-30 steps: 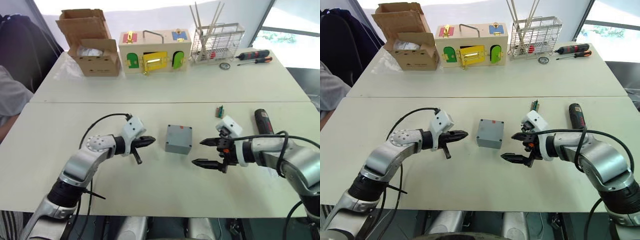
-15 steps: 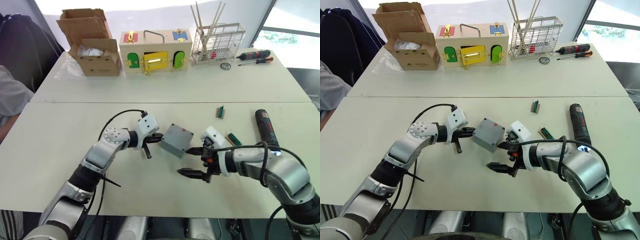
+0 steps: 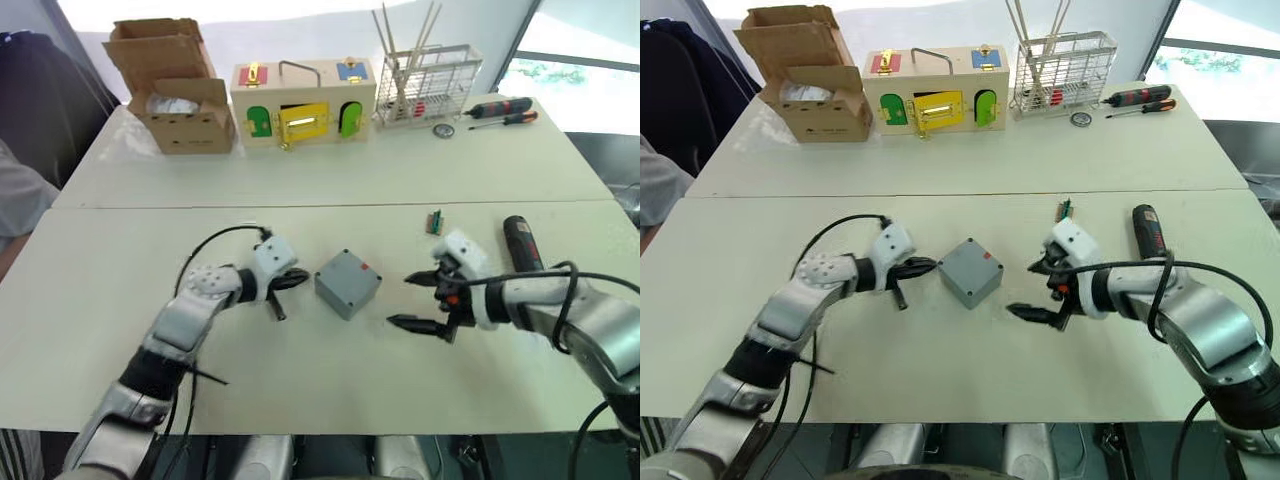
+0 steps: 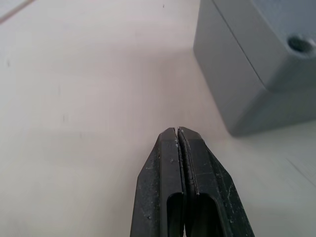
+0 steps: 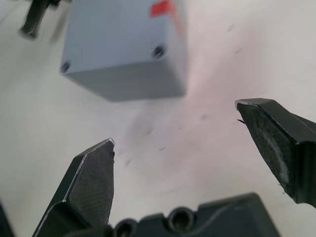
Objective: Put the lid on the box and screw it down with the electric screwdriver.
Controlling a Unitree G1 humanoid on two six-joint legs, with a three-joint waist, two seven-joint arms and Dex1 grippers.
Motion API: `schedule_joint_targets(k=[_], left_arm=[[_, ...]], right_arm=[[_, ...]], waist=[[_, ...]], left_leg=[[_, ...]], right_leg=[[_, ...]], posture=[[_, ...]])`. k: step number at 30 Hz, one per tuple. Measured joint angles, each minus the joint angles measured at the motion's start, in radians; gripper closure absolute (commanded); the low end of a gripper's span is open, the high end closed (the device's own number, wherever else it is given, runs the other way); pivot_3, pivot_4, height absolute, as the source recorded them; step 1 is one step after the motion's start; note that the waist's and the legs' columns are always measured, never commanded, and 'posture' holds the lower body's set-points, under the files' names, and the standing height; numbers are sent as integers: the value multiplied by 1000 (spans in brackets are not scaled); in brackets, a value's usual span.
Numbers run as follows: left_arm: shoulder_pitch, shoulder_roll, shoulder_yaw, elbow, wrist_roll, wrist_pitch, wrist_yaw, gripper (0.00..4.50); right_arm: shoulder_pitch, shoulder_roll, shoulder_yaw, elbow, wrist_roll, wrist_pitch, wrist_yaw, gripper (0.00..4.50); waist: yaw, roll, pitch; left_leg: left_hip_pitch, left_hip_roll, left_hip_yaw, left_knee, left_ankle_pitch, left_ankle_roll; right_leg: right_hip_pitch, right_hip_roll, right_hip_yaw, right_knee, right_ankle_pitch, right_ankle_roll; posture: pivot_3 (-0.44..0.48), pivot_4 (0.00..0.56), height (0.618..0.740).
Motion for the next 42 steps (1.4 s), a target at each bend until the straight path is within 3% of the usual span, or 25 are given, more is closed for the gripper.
schedule_joint_targets(k=[7,11,19,30,33,37,42], left_arm=[[83,24,7,-202,-107,124,-16,4500],[29,-32,-48,-153,-79,119,35,4500],[-41,-55,-80,-7,-2,41,79,4500],[-63,-50,-78,29,0,8,74,4500],[-55,-20,-64,5,-2,12,71,4500],[-42,17,9,-24,-27,15,69,4500],[-72,4,101,-53,-111,46,70,4500]], right_arm=[[-60,83,96,133,-107,-156,56,29],[-70,124,111,133,-106,-162,88,29],[-33,131,102,33,-58,-65,105,29],[-9,144,96,-9,-30,-13,58,29],[4,111,26,-9,-23,-4,49,29],[14,40,-166,-5,37,70,44,29],[-48,149,-349,177,79,10,-31,29]], waist=[[6,0,0],[7,0,0],[7,0,0],[5,0,0],[7,0,0],[6,0,0],[5,-1,-1]], left_leg=[[0,-1,-1,1,0,0],[0,-1,-1,1,0,0],[0,-1,-1,1,0,0],[0,-1,-1,1,0,0],[0,-1,-1,1,0,0],[0,-1,-1,1,0,0],[0,-1,0,2,0,0]], right_leg=[[1,0,0,0,0,0],[1,0,0,0,0,0],[1,0,0,0,0,0],[1,0,0,0,0,0],[1,-1,0,0,0,0],[1,0,0,0,0,0],[1,0,0,1,0,0]], posture=[[0,150,740],[0,150,740],[0,150,740],[0,150,740],[0,150,740],[0,150,740],[0,150,740]])
